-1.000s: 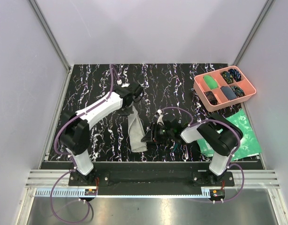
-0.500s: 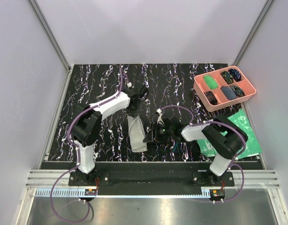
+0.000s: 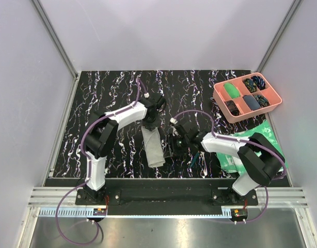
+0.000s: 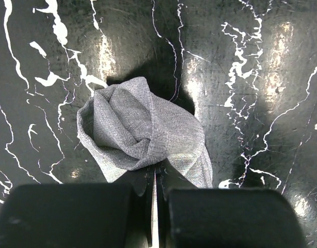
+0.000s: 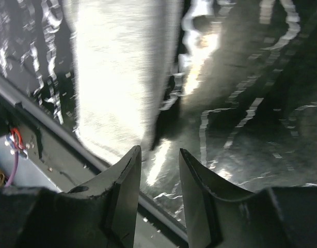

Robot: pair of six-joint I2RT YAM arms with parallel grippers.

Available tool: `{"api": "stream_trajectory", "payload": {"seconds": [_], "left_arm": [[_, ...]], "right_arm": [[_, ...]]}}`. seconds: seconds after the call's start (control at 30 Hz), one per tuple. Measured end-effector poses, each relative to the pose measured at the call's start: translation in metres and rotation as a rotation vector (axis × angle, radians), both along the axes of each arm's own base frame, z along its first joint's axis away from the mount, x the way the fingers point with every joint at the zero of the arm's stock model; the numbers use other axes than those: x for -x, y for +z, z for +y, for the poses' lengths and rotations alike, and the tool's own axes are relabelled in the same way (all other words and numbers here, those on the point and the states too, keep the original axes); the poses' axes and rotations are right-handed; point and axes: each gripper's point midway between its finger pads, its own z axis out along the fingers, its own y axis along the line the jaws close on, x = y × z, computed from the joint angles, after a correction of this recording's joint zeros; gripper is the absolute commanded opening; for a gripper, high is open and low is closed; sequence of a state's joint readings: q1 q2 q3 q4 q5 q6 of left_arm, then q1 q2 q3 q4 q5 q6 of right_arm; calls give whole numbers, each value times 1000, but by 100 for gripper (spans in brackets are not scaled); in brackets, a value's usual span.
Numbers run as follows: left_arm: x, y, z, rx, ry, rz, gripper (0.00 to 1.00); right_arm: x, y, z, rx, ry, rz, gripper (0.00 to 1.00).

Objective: Fold the napkin into a case and place the utensils inside
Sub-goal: Turn over the smaller rectangle folded napkin at the center of the board.

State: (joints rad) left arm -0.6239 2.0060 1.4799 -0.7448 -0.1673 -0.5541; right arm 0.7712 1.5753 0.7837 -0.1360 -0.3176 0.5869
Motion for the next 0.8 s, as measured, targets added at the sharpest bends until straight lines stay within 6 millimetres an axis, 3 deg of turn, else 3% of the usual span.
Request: {"api": "stream_trajectory", "payload": {"seconds": [0.17, 0.43, 0.8], "left_arm": [[0, 6, -2, 8, -10, 1, 6], [-13, 36, -6, 50, -20, -47, 4], [-21, 38, 4, 55, 4, -49, 3]], "right_arm": [[9, 16, 19, -37, 67, -11, 43], [22, 14, 32, -61, 103, 20, 34], [26, 11, 35, -100, 96, 40, 28]]}}
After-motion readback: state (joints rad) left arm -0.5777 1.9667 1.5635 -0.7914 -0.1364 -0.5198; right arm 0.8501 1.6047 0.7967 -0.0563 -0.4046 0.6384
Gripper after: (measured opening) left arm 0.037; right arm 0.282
